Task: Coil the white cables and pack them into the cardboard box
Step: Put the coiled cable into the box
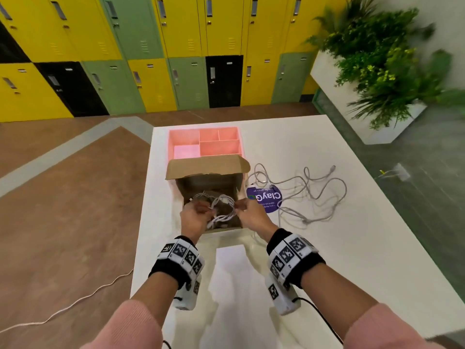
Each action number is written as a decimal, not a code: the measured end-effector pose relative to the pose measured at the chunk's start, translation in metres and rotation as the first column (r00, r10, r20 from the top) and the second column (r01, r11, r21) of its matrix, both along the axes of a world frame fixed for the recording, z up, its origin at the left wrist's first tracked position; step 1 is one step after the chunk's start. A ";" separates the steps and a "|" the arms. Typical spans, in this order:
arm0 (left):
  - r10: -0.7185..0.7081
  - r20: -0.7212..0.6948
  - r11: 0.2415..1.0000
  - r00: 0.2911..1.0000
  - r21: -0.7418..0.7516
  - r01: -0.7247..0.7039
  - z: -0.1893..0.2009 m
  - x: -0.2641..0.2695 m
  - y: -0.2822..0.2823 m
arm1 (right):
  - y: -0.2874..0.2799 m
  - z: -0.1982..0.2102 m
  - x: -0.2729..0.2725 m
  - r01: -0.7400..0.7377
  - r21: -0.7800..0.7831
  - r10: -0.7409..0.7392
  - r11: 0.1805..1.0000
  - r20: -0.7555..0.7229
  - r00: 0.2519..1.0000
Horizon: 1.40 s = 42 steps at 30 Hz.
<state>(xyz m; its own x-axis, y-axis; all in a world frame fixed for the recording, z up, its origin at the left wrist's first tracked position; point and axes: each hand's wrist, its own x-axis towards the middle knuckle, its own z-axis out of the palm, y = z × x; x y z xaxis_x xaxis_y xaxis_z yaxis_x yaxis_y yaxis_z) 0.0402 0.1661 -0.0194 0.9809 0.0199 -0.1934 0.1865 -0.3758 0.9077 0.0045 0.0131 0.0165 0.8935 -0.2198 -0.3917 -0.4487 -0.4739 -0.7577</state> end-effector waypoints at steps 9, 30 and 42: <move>-0.123 -0.094 0.973 0.988 0.186 0.139 -0.027 0.019 -0.005 | -0.001 -0.011 -0.003 -0.121 -0.087 0.117 0.989 -0.048 0.992; -0.665 -0.056 0.663 0.744 0.415 0.623 -0.031 -0.061 -0.130 | -0.140 -0.015 -0.032 -0.298 -0.312 0.301 0.902 -0.041 0.953; -0.527 -0.063 0.780 0.847 0.360 0.512 0.001 -0.062 -0.165 | -0.171 -0.015 -0.030 -0.378 -0.329 0.421 0.865 0.067 0.905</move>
<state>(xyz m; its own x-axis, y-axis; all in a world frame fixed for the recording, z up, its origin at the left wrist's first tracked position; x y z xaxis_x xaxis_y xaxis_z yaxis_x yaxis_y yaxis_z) -0.0220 0.0016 -0.0186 0.8686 -0.4363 -0.2349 -0.1618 -0.6978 0.6977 -0.0258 -0.1577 0.0018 0.9683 0.0789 -0.2370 -0.0782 -0.8054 -0.5875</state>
